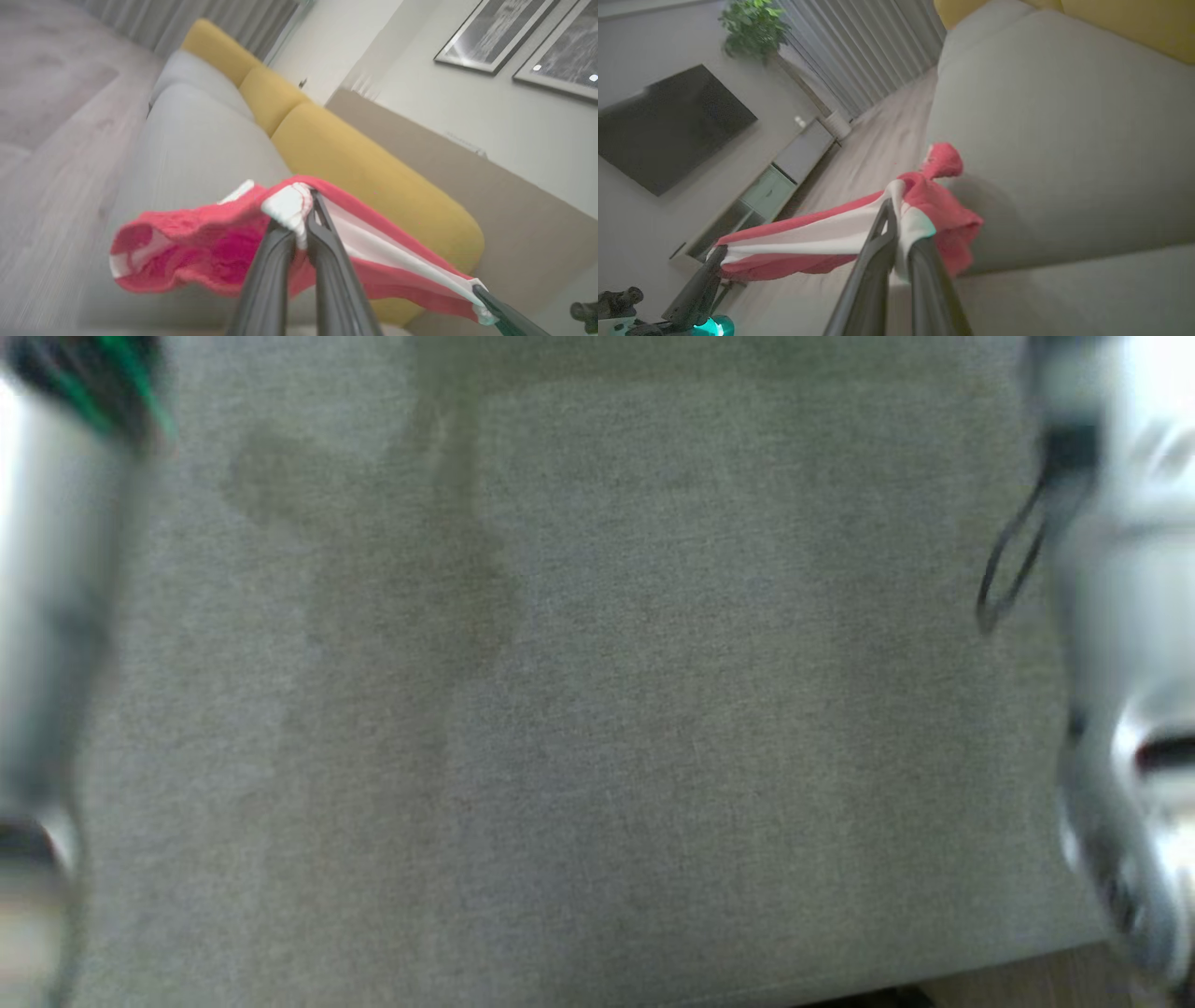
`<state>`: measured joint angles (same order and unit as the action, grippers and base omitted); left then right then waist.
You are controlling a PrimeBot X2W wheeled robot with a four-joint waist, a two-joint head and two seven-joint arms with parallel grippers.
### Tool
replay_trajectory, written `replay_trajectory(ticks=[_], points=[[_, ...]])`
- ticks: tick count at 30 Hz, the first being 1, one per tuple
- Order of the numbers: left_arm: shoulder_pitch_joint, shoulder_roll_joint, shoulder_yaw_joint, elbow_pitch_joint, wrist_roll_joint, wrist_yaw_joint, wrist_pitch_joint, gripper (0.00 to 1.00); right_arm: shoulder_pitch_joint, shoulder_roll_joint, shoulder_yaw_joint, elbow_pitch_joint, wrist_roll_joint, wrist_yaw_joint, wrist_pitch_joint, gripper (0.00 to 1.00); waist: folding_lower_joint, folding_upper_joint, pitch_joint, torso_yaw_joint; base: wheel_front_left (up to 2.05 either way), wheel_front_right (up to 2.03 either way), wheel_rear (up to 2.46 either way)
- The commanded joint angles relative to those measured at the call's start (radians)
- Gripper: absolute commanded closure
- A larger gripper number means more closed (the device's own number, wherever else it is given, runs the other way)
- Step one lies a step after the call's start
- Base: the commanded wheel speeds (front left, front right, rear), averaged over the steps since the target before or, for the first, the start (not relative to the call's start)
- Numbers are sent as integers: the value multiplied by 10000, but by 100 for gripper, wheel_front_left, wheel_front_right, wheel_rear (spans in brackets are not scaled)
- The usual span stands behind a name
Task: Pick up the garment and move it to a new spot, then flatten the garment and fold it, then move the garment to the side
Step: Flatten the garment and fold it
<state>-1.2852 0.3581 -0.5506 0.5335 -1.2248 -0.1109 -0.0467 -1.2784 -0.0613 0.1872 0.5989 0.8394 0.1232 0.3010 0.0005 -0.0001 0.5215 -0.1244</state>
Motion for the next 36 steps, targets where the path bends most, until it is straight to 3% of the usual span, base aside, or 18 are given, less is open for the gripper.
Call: replay_trajectory(ticks=[1, 6, 8, 12, 16, 21, 24, 29, 32, 36], points=[[779, 280, -31, -334, -136, -126, -100, 100, 924, -27, 4, -334, -107, 75, 246, 100, -5, 1, -262, 167, 0, 0, 0], [3831, 219, -1036, -1160, -516, -190, -515, 100, 3894, -855, 331, -1166, 182, 75, 1239, 100, -5, 1, -793, 522, 0, 0, 0], [4981, 437, -1583, -1851, -493, -193, -739, 100, 5094, -1317, 424, -1851, 502, 75, 1690, 100, -5, 1, -1059, 651, 0, 0, 0], [7144, 809, -2247, -3262, -988, -195, -1106, 100, 7715, -2477, 654, -4012, 1220, 75, 2606, 100, -5, 1, -1765, 974, 0, 0, 0], [9042, 1360, -2812, -4669, -1149, -148, -1311, 100, 10396, -3579, 237, -6169, 1626, 75, 3203, 100, -5, 1, -2528, 1162, 0, 0, 0], [11502, 2081, -2943, -6771, -1536, 689, -1773, 100, 13979, -4341, -1052, -8846, 1779, 75, 4019, 100, -5, 1, -3082, 1280, 0, 0, 0], [12591, 2296, -2743, -8130, -1902, 1086, -1950, 100, 15479, -4313, -2090, -10200, 1847, 75, 4492, 100, -5, 1, -3072, 1333, 0, 0, 0], [12915, 2268, -2272, -9360, -2706, 1218, -1986, 100, 15262, -4058, -2791, -11106, 1696, 75, 5334, 100, -5, 1, -2723, 1539, 0, 0, 0], [12362, 2037, -1774, -9595, -3600, 1469, -1685, 100, 13579, -3567, -2528, -10985, 1449, 75, 6150, 100, -5, 1, -2300, 1783, 0, 0, 0], [11070, 1459, -989, -9378, -4862, 1973, -1225, 100, 10794, -2658, -2226, -9705, 909, 75, 7366, 100, -5, 1, -1722, 2310, 0, 0, 0]])
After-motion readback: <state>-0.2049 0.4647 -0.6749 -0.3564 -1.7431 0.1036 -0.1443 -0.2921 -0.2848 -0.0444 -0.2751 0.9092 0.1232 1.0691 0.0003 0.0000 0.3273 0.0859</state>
